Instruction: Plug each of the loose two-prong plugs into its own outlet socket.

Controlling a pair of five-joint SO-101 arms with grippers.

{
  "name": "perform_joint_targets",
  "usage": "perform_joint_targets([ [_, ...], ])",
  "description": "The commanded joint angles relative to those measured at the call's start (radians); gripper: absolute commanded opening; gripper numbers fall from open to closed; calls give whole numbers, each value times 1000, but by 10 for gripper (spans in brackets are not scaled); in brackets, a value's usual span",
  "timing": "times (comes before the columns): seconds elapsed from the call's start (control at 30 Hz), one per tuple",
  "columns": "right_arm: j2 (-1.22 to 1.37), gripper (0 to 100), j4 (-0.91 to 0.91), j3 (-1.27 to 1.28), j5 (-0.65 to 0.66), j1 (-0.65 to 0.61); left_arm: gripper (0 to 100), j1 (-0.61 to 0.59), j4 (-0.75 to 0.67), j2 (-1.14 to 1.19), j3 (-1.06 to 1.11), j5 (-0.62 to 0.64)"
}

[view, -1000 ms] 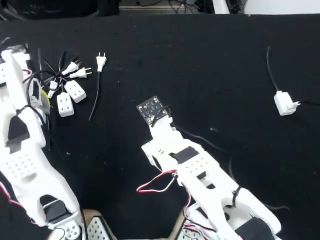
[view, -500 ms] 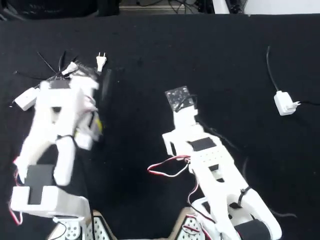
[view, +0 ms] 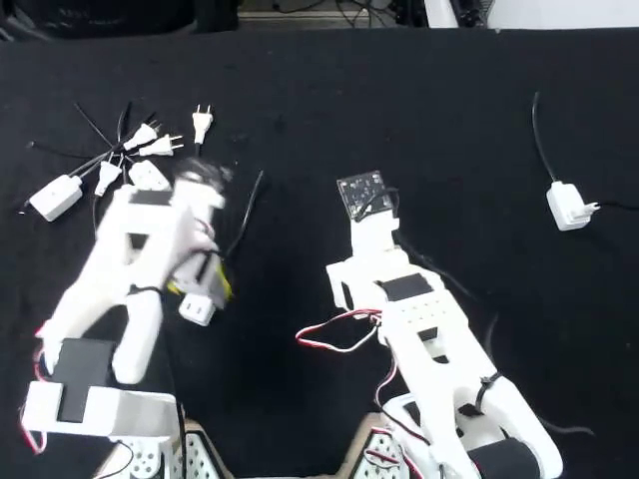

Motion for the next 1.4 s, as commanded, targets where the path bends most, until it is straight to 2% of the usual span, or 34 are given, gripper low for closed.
perform_joint_targets([
  [0.0, -4, 14, 3, -62, -9, 17, 241, -151, 98, -32, -186, 2],
  [0.17, -4, 15, 3, -62, -9, 15, 239, -234, 54, -29, -136, -98],
  [0.4, -4, 15, 3, -62, -11, 21, 239, -194, -94, -37, 65, -117],
  [0.57, -4, 15, 11, -73, -14, 29, 238, 12, -66, -41, 77, -20],
  [0.73, -4, 15, 11, -96, -20, 160, 238, 255, 14, -41, 25, 40],
  [0.9, -4, 15, 5, -102, -100, 215, 238, 366, 17, -41, -7, 32],
  [1.0, -4, 15, 5, -101, -101, 213, 238, 326, 37, -43, -39, 29],
  [1.17, -4, 15, 5, -101, -101, 212, 238, 142, 157, -89, -236, -54],
  [1.23, -4, 15, 5, -101, -101, 212, 238, 85, 129, -94, -297, -26],
  [1.37, -4, 15, 5, -101, -104, 210, 238, 81, -43, -21, -292, 61],
])
